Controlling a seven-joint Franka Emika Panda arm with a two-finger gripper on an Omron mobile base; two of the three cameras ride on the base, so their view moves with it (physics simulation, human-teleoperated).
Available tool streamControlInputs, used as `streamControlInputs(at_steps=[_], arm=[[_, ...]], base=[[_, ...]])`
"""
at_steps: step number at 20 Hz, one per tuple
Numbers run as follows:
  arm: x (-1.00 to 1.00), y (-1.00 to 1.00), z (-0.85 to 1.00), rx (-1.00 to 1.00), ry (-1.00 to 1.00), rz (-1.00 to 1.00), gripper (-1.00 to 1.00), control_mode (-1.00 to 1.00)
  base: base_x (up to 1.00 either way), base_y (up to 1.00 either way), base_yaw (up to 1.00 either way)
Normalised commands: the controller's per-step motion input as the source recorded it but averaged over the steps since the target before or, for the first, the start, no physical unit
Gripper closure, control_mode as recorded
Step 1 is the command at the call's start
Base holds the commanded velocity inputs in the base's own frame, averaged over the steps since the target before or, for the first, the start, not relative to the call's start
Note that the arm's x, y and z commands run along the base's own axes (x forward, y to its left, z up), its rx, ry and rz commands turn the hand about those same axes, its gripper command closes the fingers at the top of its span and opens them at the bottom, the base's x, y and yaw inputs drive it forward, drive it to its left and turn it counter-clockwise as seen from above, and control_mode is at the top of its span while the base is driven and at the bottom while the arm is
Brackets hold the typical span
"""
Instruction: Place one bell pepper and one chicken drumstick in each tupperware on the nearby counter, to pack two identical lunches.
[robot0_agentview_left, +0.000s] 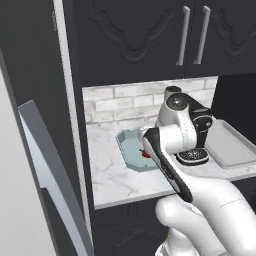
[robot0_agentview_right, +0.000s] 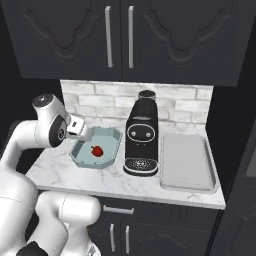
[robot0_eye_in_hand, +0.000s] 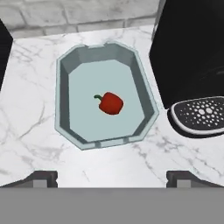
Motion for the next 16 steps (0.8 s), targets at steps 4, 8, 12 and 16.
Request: streamControlInputs(at_steps=[4,8,12,16], arm=[[-1.0,0.0,0.79,0.0,-0.05,-0.17,-1.0,-1.0],[-1.0,0.0,0.73,0.09,-0.01,-0.17,-1.0,-1.0],[0.0,0.0,0.0,0.0,0.0,0.0,-1.0,1.0],[0.0,0.0,0.0,0.0,0.0,0.0,-1.0,1.0]], base=[[0.0,0.0,0.0],[0.0,0.0,0.0],[-1.0,0.0,-0.13],[-1.0,0.0,-0.1]])
